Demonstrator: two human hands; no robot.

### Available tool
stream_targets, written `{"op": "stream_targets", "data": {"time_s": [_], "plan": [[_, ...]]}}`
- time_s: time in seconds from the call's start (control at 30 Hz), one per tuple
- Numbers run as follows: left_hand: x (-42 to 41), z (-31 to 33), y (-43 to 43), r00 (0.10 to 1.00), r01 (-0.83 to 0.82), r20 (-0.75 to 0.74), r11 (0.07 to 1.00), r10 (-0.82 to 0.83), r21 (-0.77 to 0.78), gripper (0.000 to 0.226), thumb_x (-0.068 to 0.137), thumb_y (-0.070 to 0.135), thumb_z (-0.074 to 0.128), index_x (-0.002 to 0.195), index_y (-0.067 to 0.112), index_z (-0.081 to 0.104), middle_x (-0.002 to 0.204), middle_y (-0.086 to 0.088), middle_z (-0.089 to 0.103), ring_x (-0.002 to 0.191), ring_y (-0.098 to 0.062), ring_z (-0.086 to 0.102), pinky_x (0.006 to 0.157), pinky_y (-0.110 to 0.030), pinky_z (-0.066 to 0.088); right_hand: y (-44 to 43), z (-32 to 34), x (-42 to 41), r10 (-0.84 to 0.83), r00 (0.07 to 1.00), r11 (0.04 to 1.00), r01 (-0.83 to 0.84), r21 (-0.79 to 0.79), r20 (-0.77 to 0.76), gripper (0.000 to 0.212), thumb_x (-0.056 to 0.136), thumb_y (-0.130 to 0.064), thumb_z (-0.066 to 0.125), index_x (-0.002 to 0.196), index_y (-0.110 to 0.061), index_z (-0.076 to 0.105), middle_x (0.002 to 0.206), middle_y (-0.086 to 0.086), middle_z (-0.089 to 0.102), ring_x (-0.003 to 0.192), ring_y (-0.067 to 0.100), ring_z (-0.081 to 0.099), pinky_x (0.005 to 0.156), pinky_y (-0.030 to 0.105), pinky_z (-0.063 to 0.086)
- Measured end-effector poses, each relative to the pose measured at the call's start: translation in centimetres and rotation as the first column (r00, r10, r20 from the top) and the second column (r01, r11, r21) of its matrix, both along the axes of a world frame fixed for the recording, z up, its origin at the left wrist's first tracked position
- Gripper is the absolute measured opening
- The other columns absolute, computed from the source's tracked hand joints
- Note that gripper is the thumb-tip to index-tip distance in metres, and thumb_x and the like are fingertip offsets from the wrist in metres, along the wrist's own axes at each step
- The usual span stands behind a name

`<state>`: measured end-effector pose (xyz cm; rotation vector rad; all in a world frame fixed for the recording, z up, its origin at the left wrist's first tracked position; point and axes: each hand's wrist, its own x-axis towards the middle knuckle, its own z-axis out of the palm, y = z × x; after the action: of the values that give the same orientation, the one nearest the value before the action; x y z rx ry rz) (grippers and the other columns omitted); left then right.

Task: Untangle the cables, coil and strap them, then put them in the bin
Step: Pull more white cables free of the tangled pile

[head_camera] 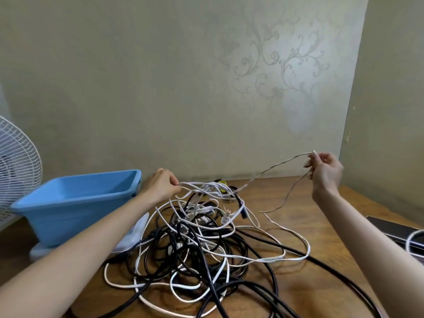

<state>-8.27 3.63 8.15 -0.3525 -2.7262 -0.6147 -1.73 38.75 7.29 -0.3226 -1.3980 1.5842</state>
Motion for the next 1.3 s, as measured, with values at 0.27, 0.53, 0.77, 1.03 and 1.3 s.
{"op": "stream_targets", "data": {"time_s": [0.27, 0.53, 0.77, 1.03, 1.3], "plan": [[1.0, 0.0, 2.4, 0.996, 0.034, 0.079, 0.999, -0.035, 0.02, 0.017, 0.077, 0.019, 0.069, 0.064, 0.026, 0.061, 0.096, -0.005, 0.069, 0.093, -0.023, 0.062, 0.074, -0.026, 0.042, -3.3, -1.9, 0.6, -0.28, 0.882, 0.444, -0.231, 0.866, 0.379, 0.045, 0.076, -0.009, 0.064, 0.119, -0.022, 0.062, 0.114, 0.003, 0.066, 0.106, 0.025, 0.055, 0.092, 0.034, 0.042], [1.7, 0.4, 3.2, 0.99, 0.044, 0.132, 0.999, -0.044, 0.006, 0.01, 0.08, 0.023, 0.07, 0.07, 0.023, 0.065, 0.085, 0.001, 0.067, 0.09, -0.018, 0.061, 0.07, -0.025, 0.042, -10.2, -5.5, -0.2, -0.288, 0.849, -0.072, -0.481, 0.874, 0.444, 0.034, 0.086, -0.045, 0.062, 0.112, -0.023, 0.062, 0.108, -0.001, 0.065, 0.099, 0.023, 0.06, 0.071, 0.031, 0.042], [2.0, 2.4, 4.2, 0.845, 0.299, 0.448, 0.953, -0.292, 0.056, 0.061, 0.065, 0.067, 0.064, 0.092, 0.013, 0.074, 0.093, -0.002, 0.065, 0.085, -0.016, 0.052, 0.073, -0.025, 0.04, -9.4, -6.2, -0.4, -0.072, 0.901, 0.17, -0.412, 0.895, 0.428, 0.008, 0.09, -0.023, 0.061, 0.089, -0.017, 0.066, 0.084, -0.001, 0.069, 0.079, 0.022, 0.062, 0.065, 0.025, 0.034], [1.6, -0.6, 9.9, 0.966, 0.244, 0.156, 0.921, -0.205, -0.303, 0.035, 0.077, 0.054, 0.068, 0.091, 0.023, 0.076, 0.095, 0.0, 0.066, 0.094, -0.017, 0.061, 0.068, -0.024, 0.044, -7.9, -2.6, 1.1, 0.074, 0.985, 0.429, -0.175, 0.886, 0.158, 0.007, 0.079, -0.013, 0.074, 0.077, -0.02, 0.073, 0.057, -0.012, 0.06, 0.056, 0.006, 0.054, 0.056, 0.031, 0.046], [0.1, 1.6, 7.3, 0.932, 0.271, 0.266, 0.961, -0.247, -0.055, 0.029, 0.081, 0.041, 0.071, 0.063, 0.019, 0.066, 0.052, 0.005, 0.049, 0.054, -0.012, 0.041, 0.056, -0.026, 0.028, -5.3, -2.5, 2.0, 0.113, 0.994, 0.695, -0.085, 0.714, 0.008, 0.026, 0.075, -0.001, 0.066, 0.075, -0.026, 0.071, 0.057, -0.008, 0.062, 0.056, 0.015, 0.058, 0.057, 0.037, 0.048]]}}
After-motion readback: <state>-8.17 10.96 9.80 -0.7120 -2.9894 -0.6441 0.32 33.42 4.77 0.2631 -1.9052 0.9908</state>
